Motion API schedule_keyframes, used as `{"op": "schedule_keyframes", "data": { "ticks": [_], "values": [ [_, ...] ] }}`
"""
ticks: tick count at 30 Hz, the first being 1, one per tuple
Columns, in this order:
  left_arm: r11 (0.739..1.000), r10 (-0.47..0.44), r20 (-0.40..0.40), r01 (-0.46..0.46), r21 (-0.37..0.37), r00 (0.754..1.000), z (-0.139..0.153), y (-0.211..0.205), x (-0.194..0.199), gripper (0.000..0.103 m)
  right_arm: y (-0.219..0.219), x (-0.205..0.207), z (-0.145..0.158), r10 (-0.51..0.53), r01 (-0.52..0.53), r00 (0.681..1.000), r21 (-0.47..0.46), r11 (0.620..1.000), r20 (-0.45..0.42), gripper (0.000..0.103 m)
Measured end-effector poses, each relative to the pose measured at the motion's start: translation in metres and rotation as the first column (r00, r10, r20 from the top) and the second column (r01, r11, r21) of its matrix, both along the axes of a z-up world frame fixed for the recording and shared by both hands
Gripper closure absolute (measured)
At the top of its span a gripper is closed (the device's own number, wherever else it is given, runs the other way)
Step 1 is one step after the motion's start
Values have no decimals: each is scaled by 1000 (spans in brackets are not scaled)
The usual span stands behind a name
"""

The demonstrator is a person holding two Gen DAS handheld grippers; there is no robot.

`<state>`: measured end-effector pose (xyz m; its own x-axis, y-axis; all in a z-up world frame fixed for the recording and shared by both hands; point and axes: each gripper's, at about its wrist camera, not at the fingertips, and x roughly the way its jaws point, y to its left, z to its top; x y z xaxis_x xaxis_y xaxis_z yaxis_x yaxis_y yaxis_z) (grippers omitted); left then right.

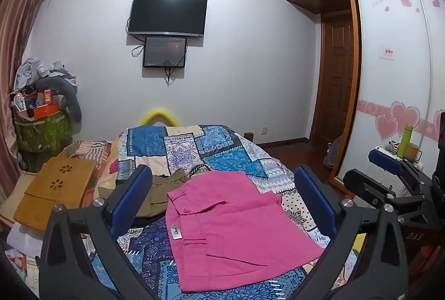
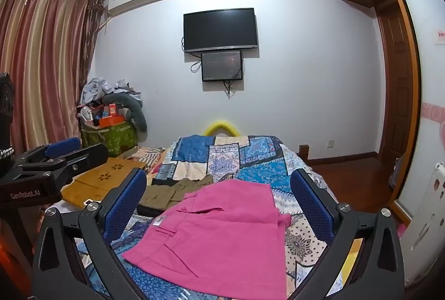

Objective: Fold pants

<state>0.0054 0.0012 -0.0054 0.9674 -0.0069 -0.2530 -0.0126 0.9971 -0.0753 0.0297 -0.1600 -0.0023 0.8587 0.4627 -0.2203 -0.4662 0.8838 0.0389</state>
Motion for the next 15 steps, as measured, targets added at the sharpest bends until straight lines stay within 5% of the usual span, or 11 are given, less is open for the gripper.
{"op": "schedule_keyframes", "data": {
  "ticks": [15],
  "values": [
    [1000, 2, 3, -2, -5, 1000, -2, 3, 0, 0, 5, 0, -3, 3, -3, 1000, 1, 1000, 2, 0]
  ]
}}
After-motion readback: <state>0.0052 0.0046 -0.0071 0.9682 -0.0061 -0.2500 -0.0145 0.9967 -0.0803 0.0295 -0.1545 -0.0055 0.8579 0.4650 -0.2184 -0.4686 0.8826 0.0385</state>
